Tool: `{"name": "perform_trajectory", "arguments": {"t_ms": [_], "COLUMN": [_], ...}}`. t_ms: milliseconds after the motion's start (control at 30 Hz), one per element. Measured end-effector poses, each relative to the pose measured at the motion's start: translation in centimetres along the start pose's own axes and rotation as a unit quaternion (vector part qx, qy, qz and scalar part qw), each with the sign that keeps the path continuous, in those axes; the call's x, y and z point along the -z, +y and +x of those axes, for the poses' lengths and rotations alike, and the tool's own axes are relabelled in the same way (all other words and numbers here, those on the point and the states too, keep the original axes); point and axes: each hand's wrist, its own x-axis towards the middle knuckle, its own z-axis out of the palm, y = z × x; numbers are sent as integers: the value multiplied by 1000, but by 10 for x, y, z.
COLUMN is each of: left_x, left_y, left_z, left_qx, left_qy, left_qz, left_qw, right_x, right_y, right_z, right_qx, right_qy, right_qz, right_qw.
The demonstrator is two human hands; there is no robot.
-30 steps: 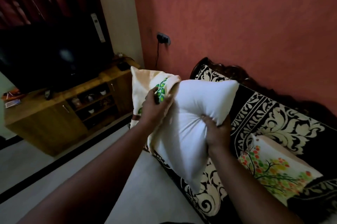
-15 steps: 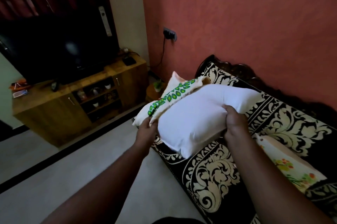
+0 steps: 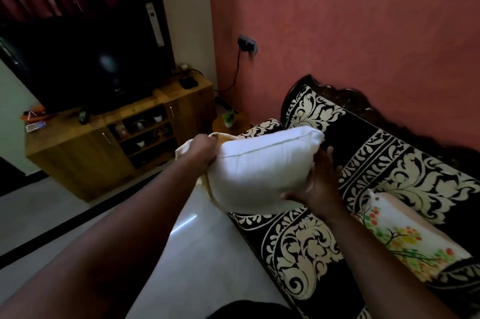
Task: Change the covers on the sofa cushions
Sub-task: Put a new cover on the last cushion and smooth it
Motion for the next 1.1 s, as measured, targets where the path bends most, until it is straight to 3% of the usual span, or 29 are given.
{"name": "perform_trajectory", "arguments": {"t_ms": [67, 167, 367, 433, 500, 600, 800, 967, 1033, 1100], "left_x": [7, 12, 4, -4, -12, -18, -21, -27, -31, -35], "left_y": [7, 17, -8, -37, -67, -86, -76, -86, -85, -83], "left_z": [5, 1, -7, -10, -9, -8, -11, -8, -6, -2], "left_qx": [-12, -23, -219, -227, -169, -93, -212, -206, -160, -75], "left_qy": [-39, -82, 2, 44, 85, 72, 91, 70, 64, 32], "left_qz": [34, 18, -1, -7, -29, -73, 8, 188, 158, 48], "left_qw": [999, 996, 976, 973, 981, 990, 973, 958, 972, 996], "right_x": [2, 0, -24, -27, -26, -22, -20, -31, -27, -23], "right_y": [3, -9, -25, -34, -40, -36, -31, -29, -28, -28], "right_z": [1, 3, 10, 10, 10, 6, -7, -15, -14, -10], "right_qx": [-25, -39, -109, -105, -97, -111, -141, -133, -128, -124], "right_qy": [21, 22, 85, 73, 71, 83, 115, 89, 116, 125], "right_qz": [141, 190, 234, 248, 267, 324, 431, 378, 302, 169], "right_qw": [990, 981, 962, 960, 956, 936, 884, 912, 938, 970]}}
